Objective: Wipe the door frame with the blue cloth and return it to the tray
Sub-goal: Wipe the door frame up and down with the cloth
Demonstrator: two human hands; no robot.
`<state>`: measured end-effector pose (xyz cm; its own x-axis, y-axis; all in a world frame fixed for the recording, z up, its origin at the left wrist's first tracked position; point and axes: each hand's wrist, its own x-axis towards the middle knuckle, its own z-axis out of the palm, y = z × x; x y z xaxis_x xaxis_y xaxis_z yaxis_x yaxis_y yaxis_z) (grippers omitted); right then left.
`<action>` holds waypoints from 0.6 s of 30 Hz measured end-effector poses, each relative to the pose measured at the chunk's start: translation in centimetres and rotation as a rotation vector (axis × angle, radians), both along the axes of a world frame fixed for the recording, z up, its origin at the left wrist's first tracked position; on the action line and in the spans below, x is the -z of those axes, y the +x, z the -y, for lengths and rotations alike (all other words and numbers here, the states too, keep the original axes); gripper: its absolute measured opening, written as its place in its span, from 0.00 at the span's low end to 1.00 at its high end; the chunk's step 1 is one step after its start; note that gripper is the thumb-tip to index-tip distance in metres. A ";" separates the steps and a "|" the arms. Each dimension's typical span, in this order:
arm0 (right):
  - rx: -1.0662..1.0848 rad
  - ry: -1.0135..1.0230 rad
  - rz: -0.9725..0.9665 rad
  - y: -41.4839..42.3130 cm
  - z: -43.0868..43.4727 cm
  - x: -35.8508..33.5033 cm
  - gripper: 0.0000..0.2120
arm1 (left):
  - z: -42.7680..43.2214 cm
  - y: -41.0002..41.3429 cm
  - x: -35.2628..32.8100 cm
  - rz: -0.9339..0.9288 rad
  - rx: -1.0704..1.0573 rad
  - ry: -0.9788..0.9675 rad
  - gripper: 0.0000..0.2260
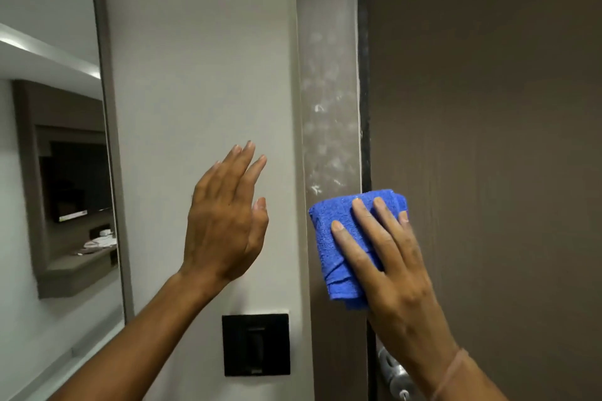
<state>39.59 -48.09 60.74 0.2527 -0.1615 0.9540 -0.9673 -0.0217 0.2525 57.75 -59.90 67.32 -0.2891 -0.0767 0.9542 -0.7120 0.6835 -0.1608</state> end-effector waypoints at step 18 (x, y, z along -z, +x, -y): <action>0.178 0.134 0.167 0.7 7.6 -0.6 0.31 | 5.8 -3.8 -1.6 0.042 -0.173 -0.080 0.29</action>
